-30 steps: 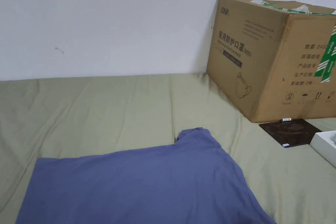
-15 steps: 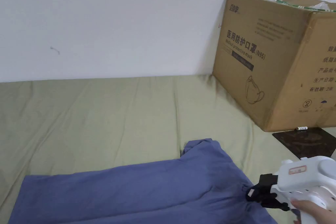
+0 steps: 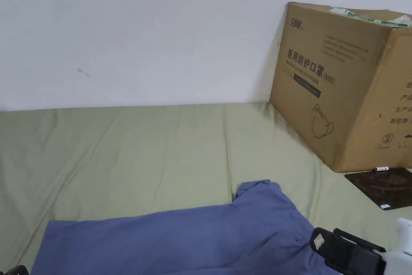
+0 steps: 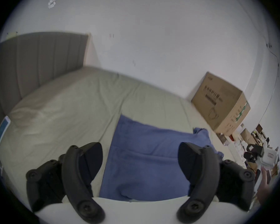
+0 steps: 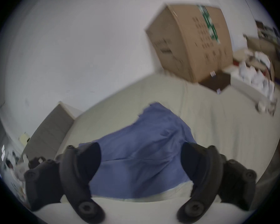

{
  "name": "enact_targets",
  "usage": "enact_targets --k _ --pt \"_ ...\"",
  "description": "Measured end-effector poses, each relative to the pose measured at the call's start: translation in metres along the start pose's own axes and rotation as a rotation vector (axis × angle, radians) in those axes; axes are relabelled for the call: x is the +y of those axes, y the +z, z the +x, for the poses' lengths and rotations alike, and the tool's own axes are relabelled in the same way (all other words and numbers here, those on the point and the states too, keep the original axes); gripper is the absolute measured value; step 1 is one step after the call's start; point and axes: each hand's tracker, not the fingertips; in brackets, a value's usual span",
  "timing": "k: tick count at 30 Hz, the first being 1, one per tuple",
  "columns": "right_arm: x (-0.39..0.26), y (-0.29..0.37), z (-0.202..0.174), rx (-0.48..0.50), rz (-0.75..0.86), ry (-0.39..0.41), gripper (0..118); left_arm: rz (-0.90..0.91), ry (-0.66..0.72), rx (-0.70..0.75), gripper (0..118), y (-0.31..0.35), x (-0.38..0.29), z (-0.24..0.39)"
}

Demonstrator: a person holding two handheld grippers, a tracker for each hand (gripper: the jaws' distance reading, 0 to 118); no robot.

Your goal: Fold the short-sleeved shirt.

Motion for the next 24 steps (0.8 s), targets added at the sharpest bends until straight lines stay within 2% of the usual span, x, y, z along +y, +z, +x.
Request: enact_targets --k 1,2,3,4,5,6,7,8,12,13,14,16,17,20,22,23,24 --pt "-0.006 0.016 -0.007 0.047 0.042 0.032 90 0.041 -0.008 0.002 89 0.016 -0.003 0.004" --pt "-0.010 0.027 -0.012 0.071 0.071 0.058 44 0.070 -0.018 0.009 58 0.027 -0.006 0.005" --pt "-0.016 0.037 -0.020 0.077 0.094 0.085 0 0.073 -0.048 -0.005 21 0.037 -0.009 0.007" --pt "-0.021 0.050 -0.028 -0.028 0.136 0.144 0 0.051 -0.088 0.017 0 0.042 -0.011 0.011" --pt "-0.024 0.062 -0.036 -0.088 0.202 0.137 0 0.023 -0.142 0.075 0 0.045 -0.015 0.012" --pt "-0.020 0.056 -0.033 0.053 0.125 0.061 0 -0.015 -0.132 0.063 0 0.041 -0.017 0.001" --pt "-0.019 0.056 -0.033 0.119 0.094 0.017 0 -0.067 -0.108 0.027 0 0.040 -0.017 -0.004" --pt "-0.019 0.055 -0.035 0.127 0.075 -0.010 0 -0.104 -0.096 0.029 0 0.038 -0.018 -0.008" --pt "-0.018 0.057 -0.041 0.059 0.067 0.020 0 -0.352 -0.053 0.108 0 0.001 -0.031 -0.034" --pt "-0.019 0.058 -0.041 0.055 0.060 0.008 0 -0.419 -0.040 0.127 4 -0.014 -0.037 -0.044" --pt "-0.020 0.059 -0.042 0.059 0.046 -0.012 0 -0.446 -0.051 0.159 27 -0.025 -0.041 -0.051" --pt "-0.022 0.057 -0.034 0.081 0.011 -0.053 0 -0.485 -0.082 0.200 81 -0.046 -0.054 -0.062" --pt "-0.022 0.057 -0.035 0.074 0.002 -0.048 0 -0.506 -0.078 0.188 100 -0.055 -0.060 -0.068" --pt "-0.023 0.058 -0.032 0.055 -0.024 -0.034 0 -0.521 -0.048 0.218 101 -0.075 -0.076 -0.077" --pt "-0.023 0.059 -0.034 0.059 -0.038 -0.040 0 -0.551 -0.054 0.289 102 -0.090 -0.087 -0.084" --pt "-0.029 0.053 -0.007 0.061 -0.042 -0.053 0 -0.582 -0.062 0.305 112 -0.097 -0.094 -0.086" --pt "-0.028 0.051 -0.006 0.062 -0.048 -0.057 0 -0.616 -0.053 0.270 118 -0.105 -0.102 -0.089"
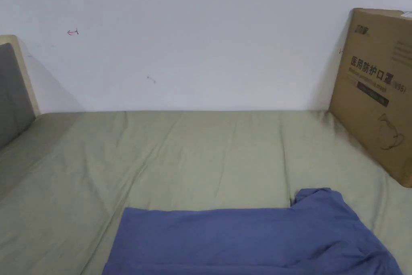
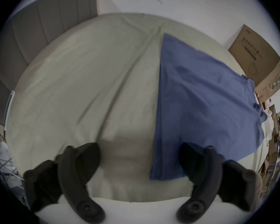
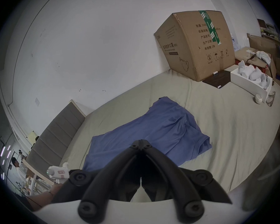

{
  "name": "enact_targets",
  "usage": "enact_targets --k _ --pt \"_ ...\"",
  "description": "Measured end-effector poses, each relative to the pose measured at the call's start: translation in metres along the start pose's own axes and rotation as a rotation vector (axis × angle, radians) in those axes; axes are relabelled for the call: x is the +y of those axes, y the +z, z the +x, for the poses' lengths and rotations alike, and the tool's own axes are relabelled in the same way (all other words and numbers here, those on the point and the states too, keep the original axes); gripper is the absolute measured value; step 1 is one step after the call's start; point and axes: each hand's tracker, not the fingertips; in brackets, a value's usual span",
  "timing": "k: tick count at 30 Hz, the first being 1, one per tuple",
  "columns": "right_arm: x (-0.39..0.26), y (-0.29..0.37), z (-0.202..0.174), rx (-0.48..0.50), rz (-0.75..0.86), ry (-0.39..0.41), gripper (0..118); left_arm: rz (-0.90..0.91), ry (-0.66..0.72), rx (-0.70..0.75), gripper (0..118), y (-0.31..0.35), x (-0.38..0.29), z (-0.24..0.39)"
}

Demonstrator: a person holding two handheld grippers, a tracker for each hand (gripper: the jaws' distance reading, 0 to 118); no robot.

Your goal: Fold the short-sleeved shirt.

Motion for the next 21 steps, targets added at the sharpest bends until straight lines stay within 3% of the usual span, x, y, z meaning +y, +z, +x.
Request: enact_targets --k 2,4,11,13,16,17,19,20,21 --pt "0.002 -0.003 0.001 0.004 -0.009 -0.005 0 0.059 -0.049 -0.015 118 -0.002 -0.003 0.011" --pt "0.002 -0.008 0.001 0.000 -0.016 -0.007 0 0.045 -0.106 0.082 118 -0.010 -0.005 0.022" --pt "0.000 -0.025 0.014 0.007 -0.046 -0.100 0 0.110 -0.066 0.065 116 -0.001 -0.015 0.021" --pt "0.009 -0.032 0.034 -0.066 -0.058 -0.047 0 0.109 -0.092 0.090 97 0.012 -0.014 0.029" --pt "0.020 -0.046 0.072 -0.144 -0.088 -0.040 0 0.184 -0.142 0.069 3 0.037 -0.016 0.035" --pt "0.024 -0.053 0.085 -0.130 -0.118 -0.064 0 0.175 -0.134 -0.007 4 0.039 -0.015 0.037" --pt "0.031 -0.072 0.112 -0.201 -0.196 -0.168 0 0.167 -0.172 0.058 4 0.047 -0.014 0.044" --pt "0.033 -0.081 0.125 -0.220 -0.223 -0.220 0 0.175 -0.171 -0.017 3 0.050 -0.012 0.043" --pt "0.034 -0.093 0.139 -0.197 -0.278 -0.270 19 0.195 -0.165 -0.030 3 0.056 -0.010 0.042"
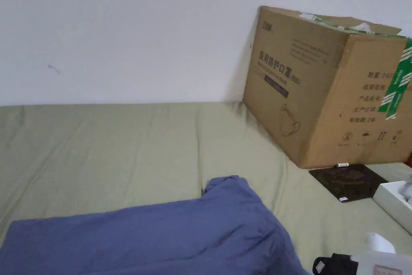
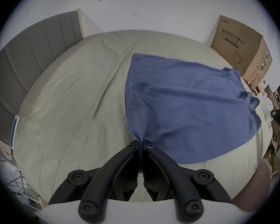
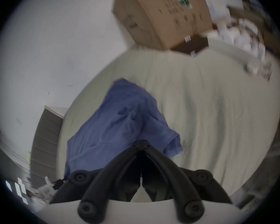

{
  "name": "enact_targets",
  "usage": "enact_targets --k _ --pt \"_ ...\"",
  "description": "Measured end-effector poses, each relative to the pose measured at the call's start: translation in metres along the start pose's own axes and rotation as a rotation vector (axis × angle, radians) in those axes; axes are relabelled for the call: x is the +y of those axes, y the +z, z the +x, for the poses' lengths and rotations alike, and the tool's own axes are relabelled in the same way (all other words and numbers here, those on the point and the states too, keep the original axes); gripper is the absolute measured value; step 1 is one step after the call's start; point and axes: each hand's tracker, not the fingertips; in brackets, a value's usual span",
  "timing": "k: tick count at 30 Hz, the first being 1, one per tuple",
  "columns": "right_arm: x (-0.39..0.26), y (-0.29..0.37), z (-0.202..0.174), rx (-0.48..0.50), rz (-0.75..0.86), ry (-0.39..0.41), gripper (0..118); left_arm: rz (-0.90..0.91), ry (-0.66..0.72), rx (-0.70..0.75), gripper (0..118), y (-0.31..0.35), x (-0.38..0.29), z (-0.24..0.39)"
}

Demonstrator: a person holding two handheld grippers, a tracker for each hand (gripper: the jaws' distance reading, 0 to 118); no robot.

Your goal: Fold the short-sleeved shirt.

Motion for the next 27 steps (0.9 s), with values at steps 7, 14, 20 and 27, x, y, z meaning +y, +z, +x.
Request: enact_targets --k 7,14,20,27 --pt "0.013 -0.080 0.023 -0.155 -0.234 -0.015 114 0.031 -0.006 0.019 3 0.028 0.023 0.002" --pt "-0.006 -0.075 -0.006 -0.398 -0.219 0.297 42 -0.017 -0.053 0.047 3 0.020 0.022 0.005" --pt "-0.009 -0.036 -0.014 -0.216 -0.196 0.300 6 0.004 -0.044 0.040 3 0.036 0.024 0.005" --pt "-0.025 0.033 -0.001 -0.166 -0.182 0.259 6 0.013 -0.108 0.050 3 0.075 0.015 0.003"
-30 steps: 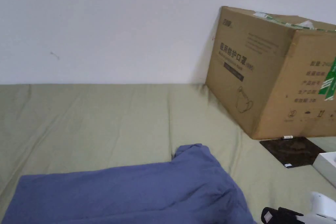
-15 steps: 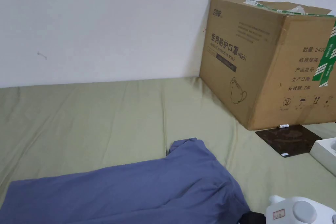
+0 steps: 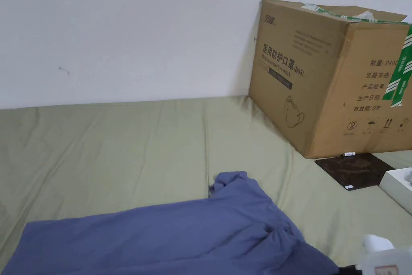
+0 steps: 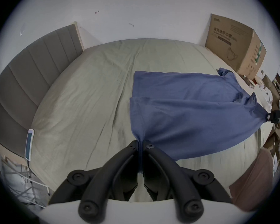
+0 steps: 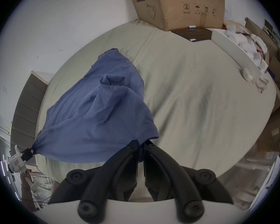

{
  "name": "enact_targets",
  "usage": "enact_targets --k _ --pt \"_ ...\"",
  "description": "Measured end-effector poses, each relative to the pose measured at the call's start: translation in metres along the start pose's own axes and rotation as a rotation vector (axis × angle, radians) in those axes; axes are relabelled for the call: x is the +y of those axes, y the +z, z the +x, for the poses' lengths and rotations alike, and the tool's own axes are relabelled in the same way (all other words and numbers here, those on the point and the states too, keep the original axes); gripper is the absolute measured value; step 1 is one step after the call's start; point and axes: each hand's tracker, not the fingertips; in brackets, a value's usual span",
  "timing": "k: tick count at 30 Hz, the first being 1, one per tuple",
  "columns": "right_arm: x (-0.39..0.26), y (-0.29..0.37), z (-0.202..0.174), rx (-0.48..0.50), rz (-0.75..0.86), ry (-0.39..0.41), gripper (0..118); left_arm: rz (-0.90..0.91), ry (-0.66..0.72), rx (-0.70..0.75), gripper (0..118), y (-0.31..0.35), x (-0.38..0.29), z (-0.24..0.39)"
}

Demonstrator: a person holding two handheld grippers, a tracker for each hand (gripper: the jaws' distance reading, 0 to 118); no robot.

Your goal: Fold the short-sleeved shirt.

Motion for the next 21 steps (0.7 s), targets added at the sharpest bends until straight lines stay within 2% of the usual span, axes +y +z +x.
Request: enact_targets --k 3,7,8,9,10,11,12,13,14,15,16,17,18,21 --pt "-0.025 0.018 0.012 -0.007 -0.025 -0.024 6 -0.057 0.005 -0.050 3 0.013 -0.016 -0.010" --pt "-0.051 0.006 0.026 0.005 -0.106 -0.124 6 -0.167 0.027 -0.099 4 0.003 -0.045 -0.022" --pt "-0.055 -0.002 0.027 0.000 -0.114 -0.123 6 -0.186 0.039 -0.120 12 -0.003 -0.052 -0.026" --pt "-0.058 -0.007 0.027 0.001 -0.118 -0.123 6 -0.211 0.069 -0.149 34 -0.009 -0.056 -0.029" --pt "-0.059 -0.009 0.027 0.004 -0.117 -0.124 6 -0.226 0.101 -0.173 65 -0.013 -0.059 -0.032" --pt "-0.059 -0.011 0.025 -0.005 -0.109 -0.131 10 -0.236 0.139 -0.169 81 -0.014 -0.060 -0.035" --pt "-0.058 -0.007 0.024 -0.007 -0.089 -0.141 17 -0.247 0.175 -0.171 80 -0.014 -0.062 -0.040" --pt "-0.056 -0.004 0.022 0.003 -0.074 -0.145 30 -0.244 0.212 -0.212 84 -0.014 -0.064 -0.044" --pt "-0.054 0.001 0.019 0.017 -0.063 -0.143 66 -0.245 0.268 -0.280 98 -0.014 -0.066 -0.048" --pt "-0.051 0.004 0.016 0.020 -0.053 -0.131 88 -0.278 0.321 -0.337 103 -0.017 -0.068 -0.052" --pt "-0.050 0.007 0.012 0.018 -0.039 -0.115 98 -0.245 0.346 -0.390 105 -0.017 -0.070 -0.054" --pt "-0.050 0.009 0.007 0.015 -0.027 -0.093 98 -0.198 0.362 -0.413 105 -0.015 -0.072 -0.054" --pt "-0.048 0.011 -0.001 0.005 -0.022 -0.059 115 -0.159 0.349 -0.421 105 -0.007 -0.071 -0.050" --pt "-0.046 0.031 -0.030 0.016 0.076 0.031 118 -0.056 0.334 -0.376 105 0.013 -0.055 -0.044"
